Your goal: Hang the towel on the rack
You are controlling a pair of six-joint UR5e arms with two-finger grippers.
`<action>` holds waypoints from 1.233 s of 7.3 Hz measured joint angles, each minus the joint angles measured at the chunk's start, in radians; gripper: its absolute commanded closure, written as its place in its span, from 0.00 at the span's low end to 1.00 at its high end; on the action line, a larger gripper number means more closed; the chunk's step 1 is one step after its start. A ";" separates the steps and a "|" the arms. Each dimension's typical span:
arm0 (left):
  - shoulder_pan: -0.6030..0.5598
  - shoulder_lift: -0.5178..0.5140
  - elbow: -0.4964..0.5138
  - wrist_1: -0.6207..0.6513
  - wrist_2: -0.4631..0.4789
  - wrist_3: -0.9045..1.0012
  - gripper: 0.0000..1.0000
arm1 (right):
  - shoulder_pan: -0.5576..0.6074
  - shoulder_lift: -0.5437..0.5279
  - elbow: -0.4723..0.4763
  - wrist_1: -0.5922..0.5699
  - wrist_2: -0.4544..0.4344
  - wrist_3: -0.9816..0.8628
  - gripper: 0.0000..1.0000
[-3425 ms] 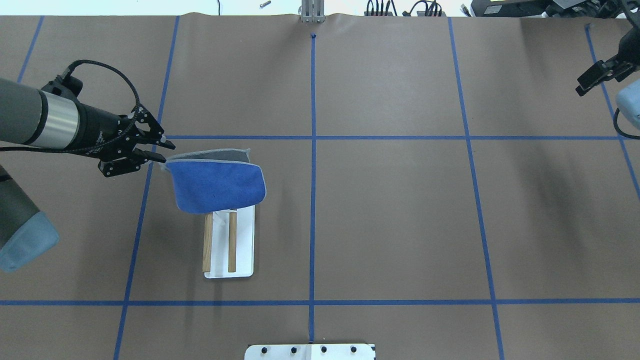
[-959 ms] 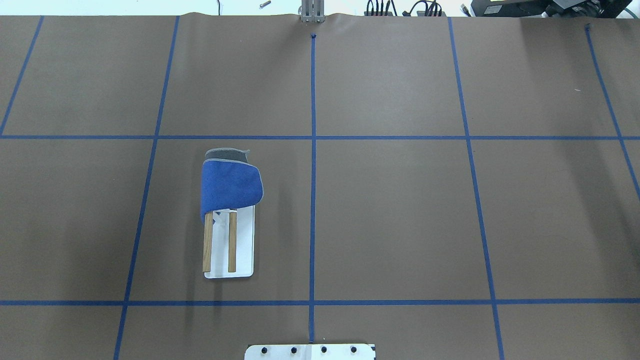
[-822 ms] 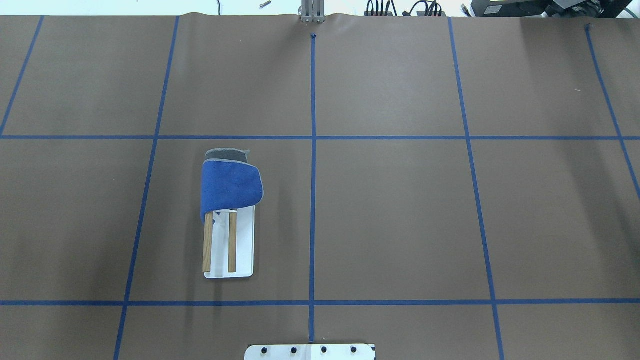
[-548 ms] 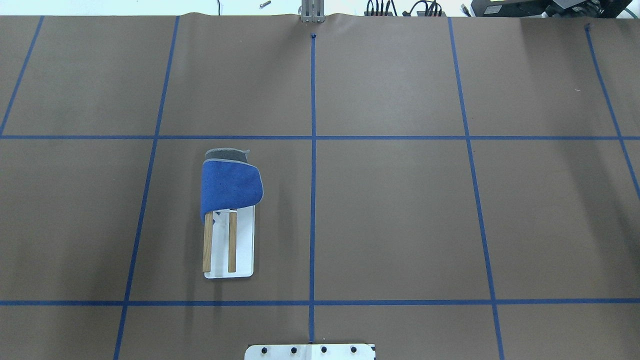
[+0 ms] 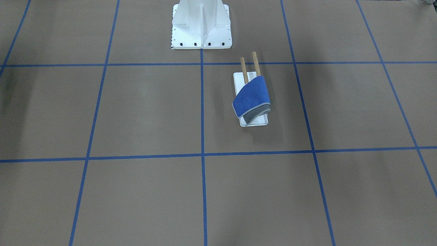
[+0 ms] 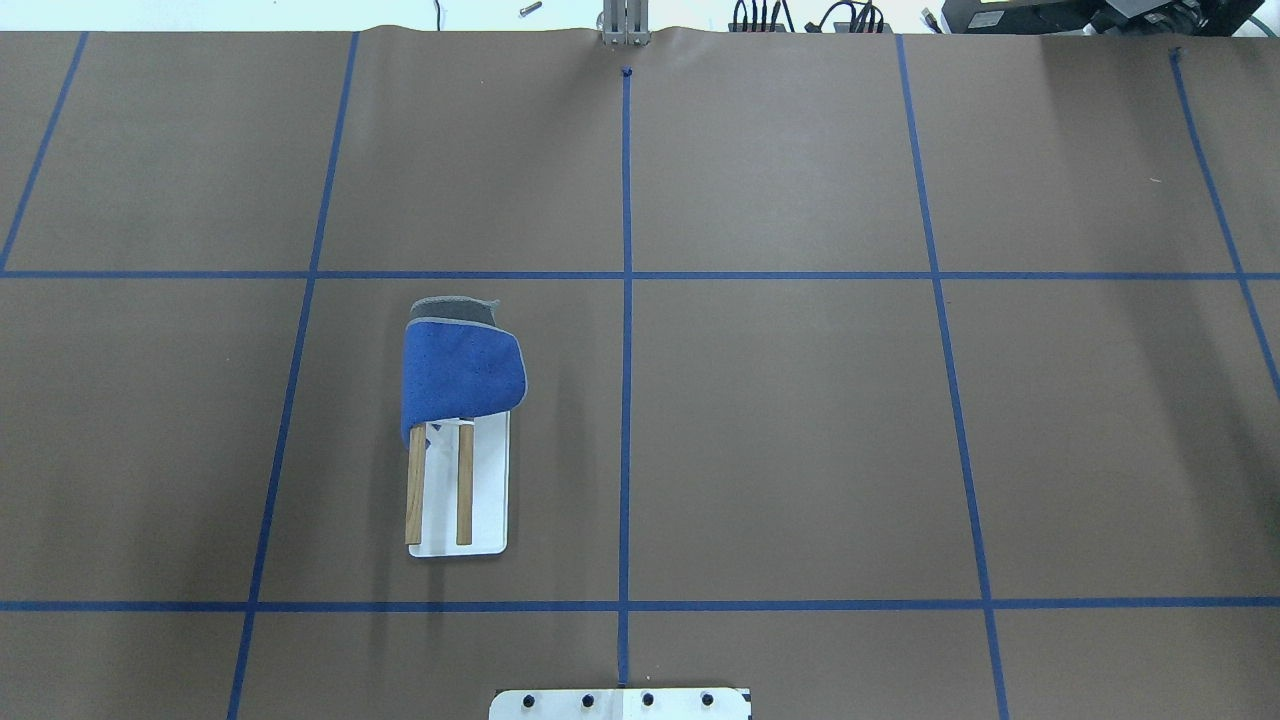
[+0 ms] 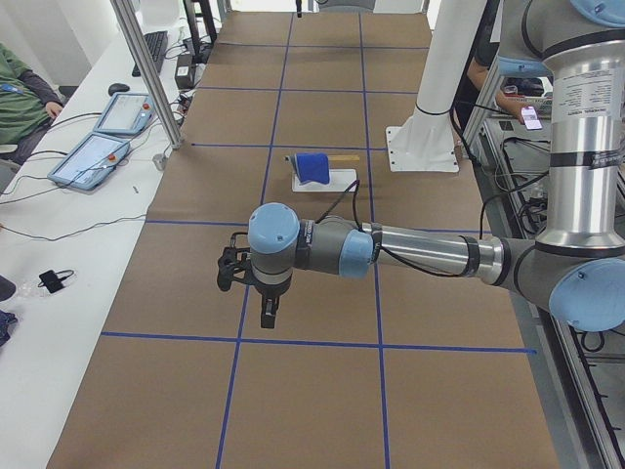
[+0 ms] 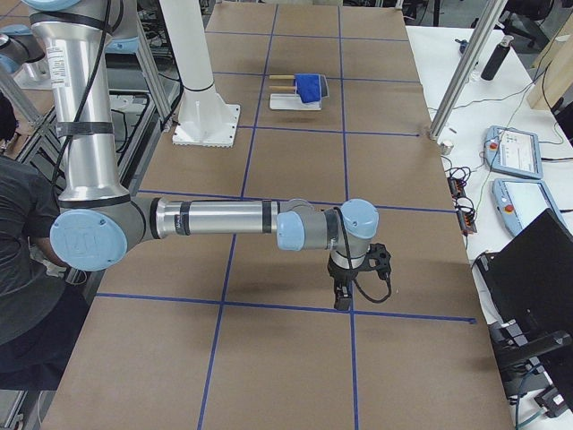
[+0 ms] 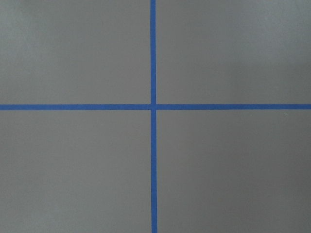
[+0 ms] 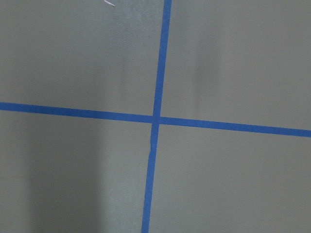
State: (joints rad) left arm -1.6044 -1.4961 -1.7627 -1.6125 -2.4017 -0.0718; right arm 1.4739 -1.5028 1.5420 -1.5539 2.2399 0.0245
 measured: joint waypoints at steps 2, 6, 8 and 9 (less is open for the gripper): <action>0.000 0.016 0.000 -0.006 0.002 0.000 0.02 | -0.001 0.001 0.001 0.000 0.001 0.000 0.00; 0.000 0.023 0.001 -0.007 0.003 -0.003 0.02 | -0.001 -0.007 -0.007 0.019 0.000 0.000 0.00; 0.000 0.026 0.002 -0.007 0.003 -0.004 0.02 | -0.001 -0.009 -0.010 0.028 0.000 0.000 0.00; 0.000 0.026 0.003 -0.007 0.003 -0.005 0.02 | -0.001 -0.010 -0.011 0.029 0.000 0.000 0.00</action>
State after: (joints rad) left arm -1.6045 -1.4699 -1.7594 -1.6199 -2.3991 -0.0765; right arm 1.4726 -1.5128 1.5313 -1.5253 2.2396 0.0245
